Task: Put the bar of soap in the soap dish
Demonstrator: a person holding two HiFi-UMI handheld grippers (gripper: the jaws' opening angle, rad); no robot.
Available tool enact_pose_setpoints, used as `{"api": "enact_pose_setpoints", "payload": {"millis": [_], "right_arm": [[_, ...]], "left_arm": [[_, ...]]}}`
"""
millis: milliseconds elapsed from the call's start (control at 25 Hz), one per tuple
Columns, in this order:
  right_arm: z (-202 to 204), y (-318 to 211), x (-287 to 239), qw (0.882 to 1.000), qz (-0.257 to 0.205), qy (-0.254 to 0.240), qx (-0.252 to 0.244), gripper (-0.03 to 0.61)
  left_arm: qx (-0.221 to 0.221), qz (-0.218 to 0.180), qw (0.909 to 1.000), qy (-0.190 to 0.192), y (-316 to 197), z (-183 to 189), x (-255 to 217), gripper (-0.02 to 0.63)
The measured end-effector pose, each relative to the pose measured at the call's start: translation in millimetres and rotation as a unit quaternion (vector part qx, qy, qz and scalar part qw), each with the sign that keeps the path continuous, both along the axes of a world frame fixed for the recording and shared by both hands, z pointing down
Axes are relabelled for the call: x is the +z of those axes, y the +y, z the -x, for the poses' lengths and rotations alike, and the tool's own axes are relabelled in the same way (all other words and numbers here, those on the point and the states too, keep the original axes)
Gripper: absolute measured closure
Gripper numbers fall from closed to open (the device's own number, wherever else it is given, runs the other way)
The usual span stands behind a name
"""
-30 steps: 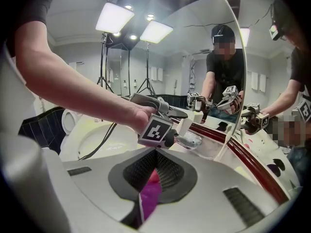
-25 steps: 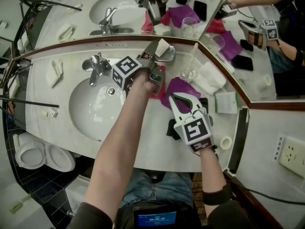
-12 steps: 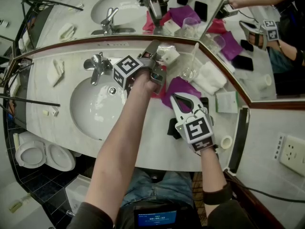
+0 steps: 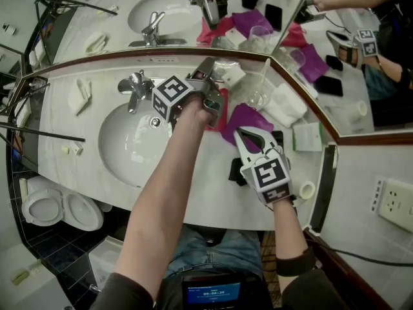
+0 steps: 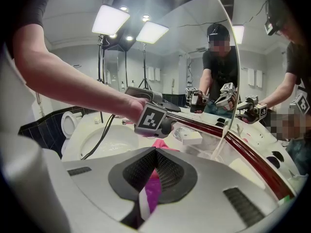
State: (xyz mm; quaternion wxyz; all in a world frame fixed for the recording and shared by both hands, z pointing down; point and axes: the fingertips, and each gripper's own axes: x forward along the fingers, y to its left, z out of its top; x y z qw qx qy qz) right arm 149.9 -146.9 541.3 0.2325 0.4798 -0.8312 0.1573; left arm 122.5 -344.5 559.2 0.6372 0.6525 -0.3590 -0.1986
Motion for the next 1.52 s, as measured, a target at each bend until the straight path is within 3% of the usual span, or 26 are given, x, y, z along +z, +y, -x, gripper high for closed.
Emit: {"api": "enact_pose_setpoints", "payload": {"millis": [120, 160, 360, 520, 680, 800, 880, 1000, 1120, 1320, 1520], "right_arm": [[-1, 4, -4, 1.000, 0.001, 0.003, 0.003, 0.561], [-2, 6, -6, 1.000, 0.001, 0.005, 0.005, 0.561], [-4, 18, -19, 1.000, 0.010, 0.011, 0.017, 0.561], [-9, 28, -27, 0.999, 0.015, 0.009, 0.035, 0.561], [-13, 38, -31, 0.998, 0.014, 0.007, 0.054, 0.561], [-13, 49, -35, 0.997, 0.020, 0.004, 0.070, 0.561], [-14, 56, -36, 0.996, 0.025, -0.001, 0.083, 0.561], [-15, 68, -37, 0.994, 0.030, -0.009, 0.101, 0.561], [-17, 82, -37, 0.992, 0.035, -0.013, 0.117, 0.561], [-23, 104, -40, 0.989, 0.038, -0.017, 0.140, 0.561], [-24, 120, -40, 0.987, 0.036, -0.020, 0.158, 0.561]], "left_arm": [[0.005, -0.019, 0.9995, -0.023, 7, 8, -11, 0.598], [0.010, -0.030, 0.9990, -0.033, 10, 10, -17, 0.612], [0.053, -0.105, 0.9893, -0.086, 31, 25, -61, 0.612], [0.098, -0.167, 0.9689, -0.154, 53, 43, -94, 0.612], [0.122, -0.224, 0.9382, -0.234, 77, 77, -122, 0.611], [0.141, -0.264, 0.9094, -0.289, 98, 103, -138, 0.611], [0.161, -0.294, 0.8814, -0.333, 116, 116, -145, 0.611], [0.183, -0.340, 0.8320, -0.399, 140, 135, -153, 0.611], [0.193, -0.372, 0.7974, -0.435, 165, 151, -164, 0.611], [0.211, -0.399, 0.7639, -0.461, 206, 166, -175, 0.611], [0.213, -0.401, 0.7585, -0.467, 227, 185, -169, 0.610]]}}
